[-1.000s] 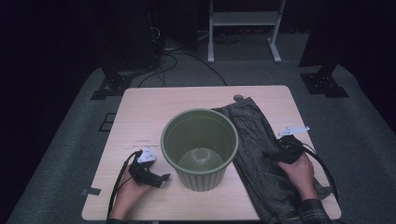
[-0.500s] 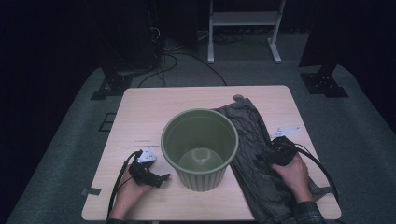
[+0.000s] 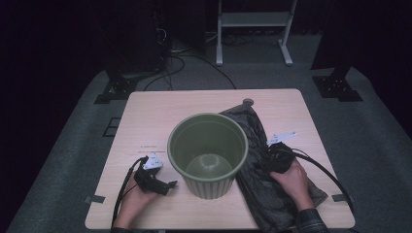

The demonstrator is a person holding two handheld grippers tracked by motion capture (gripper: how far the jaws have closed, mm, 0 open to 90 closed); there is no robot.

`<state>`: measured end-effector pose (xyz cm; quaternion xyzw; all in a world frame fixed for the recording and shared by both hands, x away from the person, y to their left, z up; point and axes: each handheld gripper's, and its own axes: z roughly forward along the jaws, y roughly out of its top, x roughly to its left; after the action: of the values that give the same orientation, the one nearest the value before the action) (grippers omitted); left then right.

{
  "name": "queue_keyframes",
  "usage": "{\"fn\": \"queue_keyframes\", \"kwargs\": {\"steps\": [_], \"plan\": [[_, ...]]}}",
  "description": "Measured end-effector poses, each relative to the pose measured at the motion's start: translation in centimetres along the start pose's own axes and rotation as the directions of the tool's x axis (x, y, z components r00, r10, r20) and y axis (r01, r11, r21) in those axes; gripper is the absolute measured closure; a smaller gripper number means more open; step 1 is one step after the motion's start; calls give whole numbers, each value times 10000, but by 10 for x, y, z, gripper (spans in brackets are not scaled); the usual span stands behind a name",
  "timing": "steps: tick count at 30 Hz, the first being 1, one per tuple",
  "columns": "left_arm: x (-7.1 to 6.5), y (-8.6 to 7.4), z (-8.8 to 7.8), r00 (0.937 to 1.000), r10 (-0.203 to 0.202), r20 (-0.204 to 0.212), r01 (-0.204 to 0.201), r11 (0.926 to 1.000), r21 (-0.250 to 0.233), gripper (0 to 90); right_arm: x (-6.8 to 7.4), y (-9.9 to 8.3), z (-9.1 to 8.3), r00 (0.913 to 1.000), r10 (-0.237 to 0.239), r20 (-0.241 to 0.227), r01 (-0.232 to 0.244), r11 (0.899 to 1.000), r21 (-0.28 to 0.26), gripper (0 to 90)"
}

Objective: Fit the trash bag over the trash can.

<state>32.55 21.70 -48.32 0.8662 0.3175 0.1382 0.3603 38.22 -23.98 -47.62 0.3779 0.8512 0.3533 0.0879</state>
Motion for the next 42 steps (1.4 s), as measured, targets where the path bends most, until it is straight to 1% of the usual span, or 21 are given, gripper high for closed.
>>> {"fn": "queue_keyframes", "kwargs": {"steps": [4, 6, 11, 12, 14, 20, 21, 22, 23, 24, 25, 26, 31, 32, 35, 37, 40, 41, 42], "plan": [[0, 0, 0, 10000, 2, 1, -2, 10000, 2, 0, 6, 4, 5, 9997, 44, -259, -47, 9999, -114, 78], [0, 0, 0, 10000, 10, 6, -10, 10000, -1, 0, 11, 7, 9, 9997, -110, -226, 109, 9999, -39, 78], [0, 0, 0, 10000, 9, 8, -9, 10000, -8, 0, 22, 16, 17, 9986, -356, -386, 358, 9994, 25, 78], [0, 0, 0, 10000, 12, 11, -12, 10000, -5, 0, 23, 17, 19, 9985, -354, -419, 356, 9994, 33, 78], [0, 0, 0, 10000, 14, 12, -14, 10000, -5, 0, 25, 18, 21, 9978, -316, -589, 309, 9994, -123, 78], [0, 0, 0, 10000, 17, 16, -17, 10000, -5, 0, 28, 19, 23, 9973, -122, -727, 98, 9994, -333, 78], [0, 0, 0, 10000, 16, 17, -16, 10000, -6, 0, 29, 19, 23, 9976, -163, -678, 145, 9995, -272, 78], [0, 0, 0, 10000, 17, 15, -17, 10000, -6, 0, 33, 21, 25, 9982, -341, -491, 337, 9994, -89, 72], [0, 0, 0, 10000, 19, 15, -19, 10000, -5, 0, 36, 23, 27, 9979, -500, -422, 499, 9987, -27, 71], [0, 0, 0, 10000, 18, 15, -18, 10000, -6, 0, 38, 24, 28, 9976, -533, -434, 533, 9986, -22, 71], [0, 0, 0, 10000, 17, 15, -17, 10000, -6, 0, 39, 24, 30, 9969, -532, -574, 525, 9985, -136, 71], [0, 0, 0, 10000, 19, 16, -19, 10000, -4, 0, 40, 24, 30, 9972, -479, -578, 469, 9987, -179, 72], [0, 0, 0, 10000, 19, 18, -19, 10000, -6, 0, 43, 22, 31, 9981, -541, -297, 533, 9982, -265, 72], [0, 0, 0, 10000, 19, 19, -19, 10000, -4, 0, 45, 22, 32, 9979, -604, -253, 596, 9976, -341, 71], [0, 0, 0, 10000, 20, 19, -19, 10000, -6, 0, 49, 19, 34, 9956, -928, 111, 932, 9947, -426, 78], [0, 0, 0, 10000, 21, 19, -21, 10000, -6, 0, 52, 18, 34, 9931, -1117, 368, 1133, 9926, -433, 99], [0, 0, 0, 10000, 22, 18, -22, 10000, -4, 0, 53, 18, 33, 9932, -1076, 455, 1097, 9929, -457, 135], [0, 0, 0, 10000, 23, 19, -23, 10000, -4, 0, 53, 18, 33, 9934, -1042, 477, 1064, 9932, -470, 156], [0, 0, 0, 10000, 22, 19, -22, 10000, -5, 0, 53, 18, 32, 9938, -989, 506, 1013, 9938, -467, 197]]}}
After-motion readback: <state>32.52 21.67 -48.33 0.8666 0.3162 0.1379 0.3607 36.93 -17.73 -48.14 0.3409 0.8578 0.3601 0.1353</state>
